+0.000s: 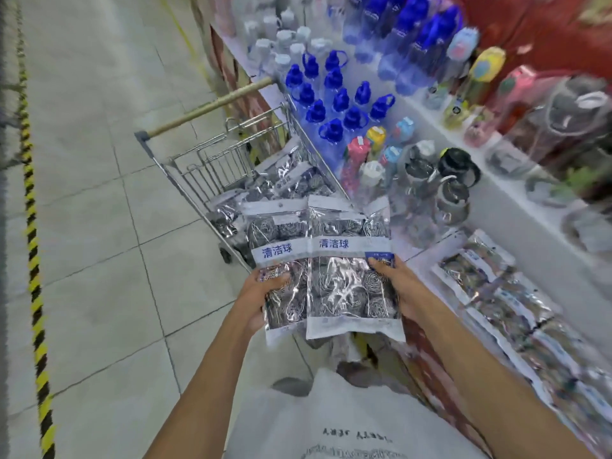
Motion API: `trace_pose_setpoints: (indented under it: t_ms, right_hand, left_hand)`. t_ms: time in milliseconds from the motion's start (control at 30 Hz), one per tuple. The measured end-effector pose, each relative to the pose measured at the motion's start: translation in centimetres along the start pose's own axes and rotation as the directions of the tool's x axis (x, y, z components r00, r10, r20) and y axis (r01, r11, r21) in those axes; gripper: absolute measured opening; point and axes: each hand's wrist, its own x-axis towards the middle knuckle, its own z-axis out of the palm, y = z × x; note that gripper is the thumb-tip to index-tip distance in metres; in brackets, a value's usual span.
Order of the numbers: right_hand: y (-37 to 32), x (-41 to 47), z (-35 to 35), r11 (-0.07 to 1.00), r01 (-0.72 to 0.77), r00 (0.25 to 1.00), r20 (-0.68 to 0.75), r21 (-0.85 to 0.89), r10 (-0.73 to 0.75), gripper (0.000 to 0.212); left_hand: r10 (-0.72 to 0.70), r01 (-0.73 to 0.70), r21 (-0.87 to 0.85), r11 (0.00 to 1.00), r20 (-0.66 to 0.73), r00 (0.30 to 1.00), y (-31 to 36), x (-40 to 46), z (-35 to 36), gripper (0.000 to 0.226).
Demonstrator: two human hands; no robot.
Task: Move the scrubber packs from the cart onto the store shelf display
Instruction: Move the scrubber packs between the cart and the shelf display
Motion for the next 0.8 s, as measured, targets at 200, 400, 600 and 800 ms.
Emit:
trace_pose_setpoints:
  t_ms: [200, 400, 600, 800]
  right_hand:
    - [5.1, -9.0, -4.0, 0.983, 0.091, 0.985, -0.161, 0.160, -0.065, 0.053]
    - [10.3, -17.0, -8.6, 0.931, 0.147, 0.936, -0.351, 0.334, -0.022, 0.039]
    - [18.2, -25.8, -13.5, 0.850, 0.207, 0.852, -0.516, 0.485, 0.087, 0.052]
    - [26.3, -36.4, -18.0, 0.751, 0.304, 0.764, -0.621, 0.586, 0.175, 0.042]
  left_hand:
    - [-0.029, 0.000, 0.159, 0.987, 0.182, 0.983, -2.8, -3.1, 3.8, 0.069]
    - [-0.089, -0.009, 0.312, 0.950, 0.299, 0.950, -6.3, -6.2, 8.7, 0.102]
    - [-0.226, 0.005, 0.490, 0.872, 0.393, 0.892, -12.5, -9.8, 12.9, 0.109]
    - [-0.311, -0.023, 0.575, 0.817, 0.475, 0.823, -21.3, -16.3, 17.6, 0.070]
